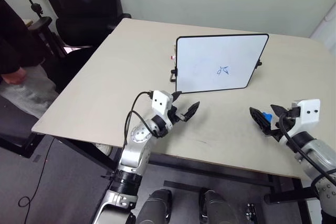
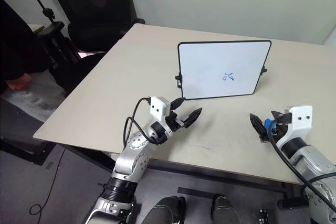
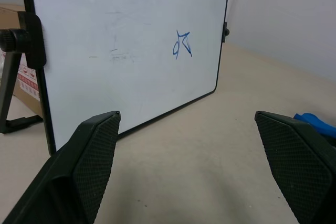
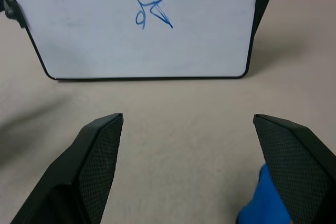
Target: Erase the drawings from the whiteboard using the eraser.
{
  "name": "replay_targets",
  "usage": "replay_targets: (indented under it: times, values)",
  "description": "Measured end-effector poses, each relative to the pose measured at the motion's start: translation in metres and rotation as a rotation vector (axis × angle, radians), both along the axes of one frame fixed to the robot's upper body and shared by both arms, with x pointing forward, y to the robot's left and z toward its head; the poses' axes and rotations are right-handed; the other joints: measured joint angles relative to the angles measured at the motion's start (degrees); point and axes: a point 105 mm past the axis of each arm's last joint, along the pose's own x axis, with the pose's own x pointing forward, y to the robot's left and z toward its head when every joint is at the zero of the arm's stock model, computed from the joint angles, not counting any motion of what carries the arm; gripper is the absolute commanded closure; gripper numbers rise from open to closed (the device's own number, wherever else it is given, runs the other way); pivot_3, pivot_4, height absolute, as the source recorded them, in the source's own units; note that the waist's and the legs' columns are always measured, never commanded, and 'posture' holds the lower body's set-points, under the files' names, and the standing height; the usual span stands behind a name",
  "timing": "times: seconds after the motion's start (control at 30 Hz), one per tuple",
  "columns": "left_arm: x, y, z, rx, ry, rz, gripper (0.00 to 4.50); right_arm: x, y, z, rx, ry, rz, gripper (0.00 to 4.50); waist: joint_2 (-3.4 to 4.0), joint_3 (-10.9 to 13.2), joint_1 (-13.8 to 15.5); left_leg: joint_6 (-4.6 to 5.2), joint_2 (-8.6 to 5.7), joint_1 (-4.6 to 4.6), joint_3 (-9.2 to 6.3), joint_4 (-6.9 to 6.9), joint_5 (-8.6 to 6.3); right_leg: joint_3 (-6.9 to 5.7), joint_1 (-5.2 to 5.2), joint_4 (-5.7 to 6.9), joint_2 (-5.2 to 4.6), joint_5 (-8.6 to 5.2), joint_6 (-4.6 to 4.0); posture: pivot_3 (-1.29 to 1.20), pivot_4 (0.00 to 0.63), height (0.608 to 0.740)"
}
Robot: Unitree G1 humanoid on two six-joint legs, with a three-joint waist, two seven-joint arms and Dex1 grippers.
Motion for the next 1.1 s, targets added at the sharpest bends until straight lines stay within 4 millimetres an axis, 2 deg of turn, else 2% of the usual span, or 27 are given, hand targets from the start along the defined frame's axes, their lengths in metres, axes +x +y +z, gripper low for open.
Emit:
replay_targets:
  times: [0.43,0.47,0.77,1.1]
  values:
    - [0.002,-0.003,-0.002,-0.005,0.011,-0.013,0.00,0.001,-0.011,-0.003,0.003,0.050,-0.062,0.30,0.00,0.0,0.0,0.01,0.00,0.01,0.00,0.00,-0.01,0.00,0.01,0.00,0.00,-0.04,0.06,0.00,0.150,0.740]
    - [0.002,-0.003,-0.002,-0.007,0.010,-0.012,0.00,0.002,-0.013,-0.005,0.006,0.067,-0.076,0.14,0.00,0.0,0.0,0.02,0.00,0.01,0.00,0.00,-0.01,0.00,0.02,0.00,0.00,-0.04,0.06,0.00,0.150,0.740]
    - [0.006,-0.006,0.000,-0.012,0.003,-0.020,0.00,0.016,-0.043,-0.034,-0.028,0.264,-0.253,0.14,0.00,0.0,0.1,0.02,0.00,0.03,0.00,0.02,-0.01,0.00,0.05,0.02,0.00,-0.02,0.07,0.00,0.150,0.740]
    - [0.006,-0.005,0.000,-0.011,0.003,-0.013,0.00,0.032,-0.040,-0.051,-0.049,0.388,-0.271,0.14,0.01,0.0,0.1,0.03,-0.01,0.04,0.00,0.00,-0.02,-0.01,0.04,0.02,0.00,0.02,0.19,0.00,0.150,0.740]
